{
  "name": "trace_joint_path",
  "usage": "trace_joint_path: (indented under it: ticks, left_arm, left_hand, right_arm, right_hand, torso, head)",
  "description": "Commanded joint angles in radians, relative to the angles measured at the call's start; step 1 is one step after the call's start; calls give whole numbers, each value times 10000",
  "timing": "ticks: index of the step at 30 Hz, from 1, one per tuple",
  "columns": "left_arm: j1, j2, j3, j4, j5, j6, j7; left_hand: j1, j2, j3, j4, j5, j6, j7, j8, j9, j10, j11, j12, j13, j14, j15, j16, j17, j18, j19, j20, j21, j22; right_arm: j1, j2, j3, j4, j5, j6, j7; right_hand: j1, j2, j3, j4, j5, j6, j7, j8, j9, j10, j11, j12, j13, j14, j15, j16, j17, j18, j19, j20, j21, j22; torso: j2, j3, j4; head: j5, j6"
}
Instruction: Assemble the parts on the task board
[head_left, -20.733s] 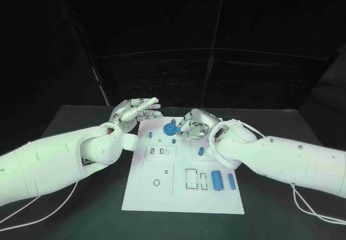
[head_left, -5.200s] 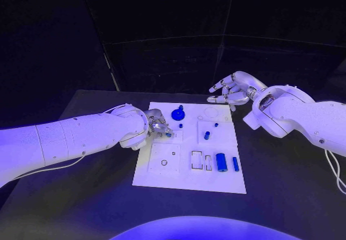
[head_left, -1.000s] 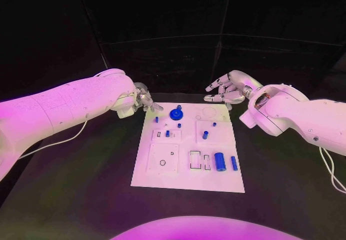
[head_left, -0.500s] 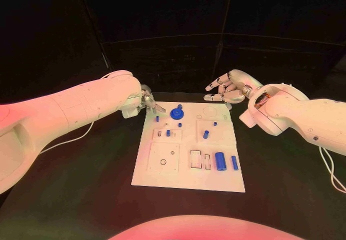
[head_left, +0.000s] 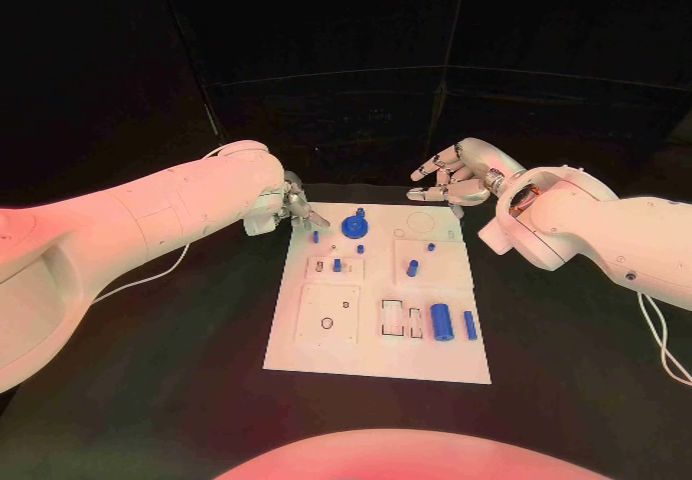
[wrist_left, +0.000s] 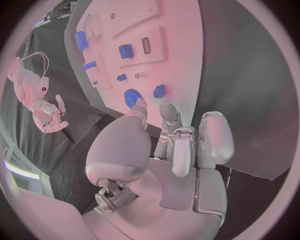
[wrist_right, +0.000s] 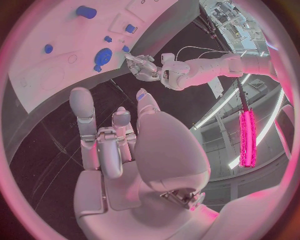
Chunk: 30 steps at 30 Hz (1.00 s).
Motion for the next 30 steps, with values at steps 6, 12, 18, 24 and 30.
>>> trace_joint_path:
  ticks: [6, 12, 18, 24, 30]
  left_arm:
    - [-24, 74, 4, -7, -160, 404, -99]
    - [-55, 128, 4, -30, -204, 413, -130]
    - [-66, 136, 4, -3, -239, 427, -144]
    - [-70, 150, 4, 9, -260, 476, -154]
    - [-71, 159, 4, -11, -265, 496, -159]
  left_hand:
    - [317, 144, -83, -50, -32, 94, -23, -18, -35, -51, -12, 27, -11, 1016, 37, 54, 2621, 33, 50, 36, 42, 6]
    - [590, 417, -9, -134, -30, 128, -23, -19, -62, -46, -13, 54, 7, 1018, 36, 59, 2630, 29, 57, 35, 53, 31]
    - [770, 559, 50, -215, -30, 139, -20, -26, -82, -52, -13, 53, -5, 1018, 36, 59, 2629, 29, 58, 35, 53, 38]
    - [802, 573, 55, -233, -30, 147, -21, -25, -85, -49, -13, 61, 4, 1019, 37, 62, 2634, 25, 63, 35, 63, 53]
    - [880, 600, 67, -283, -30, 161, -21, -22, -92, -58, -14, 51, -14, 1019, 38, 60, 2631, 28, 58, 36, 53, 45]
  right_arm:
    - [15, 30, 6, -18, 14, -35, 93]
    - [15, 45, 6, -34, 14, -34, 96]
    - [15, 53, 6, -43, 14, -25, 103]
    - [15, 63, 6, -50, 14, -21, 108]
    - [15, 68, 6, -54, 15, -17, 108]
  right_hand:
    - [95, -21, -23, 23, -12, -58, 1, 56, -5, -66, -21, 66, -3, 1057, -35, 24, 2630, 85, 80, 19, -33, -15]
    - [97, -18, -24, 25, -11, -59, 1, 56, -5, -64, -21, 69, -2, 1057, -35, 24, 2630, 85, 82, 19, -34, -16]
    - [108, -3, -27, 33, -3, -63, 1, 58, -5, -57, -20, 81, 3, 1057, -35, 24, 2630, 85, 88, 19, -38, -17]
    - [108, -3, -27, 33, -3, -63, 1, 58, -5, -57, -20, 81, 3, 1057, -35, 24, 2630, 85, 88, 19, -38, -17]
    - [108, -3, -27, 33, -3, -63, 1, 58, -5, -57, -20, 81, 3, 1057, -35, 24, 2630, 85, 88, 19, -38, -17]
  torso:
    - [-2, -7, 7]
    - [-10, 1, 8]
    - [-8, 6, 3]
    - [-4, 8, 6]
    - [-2, 0, -5]
  head:
    - [-3, -14]
    - [-37, -27]
    - [-9, -24]
    - [-15, -30]
    - [-17, -46]
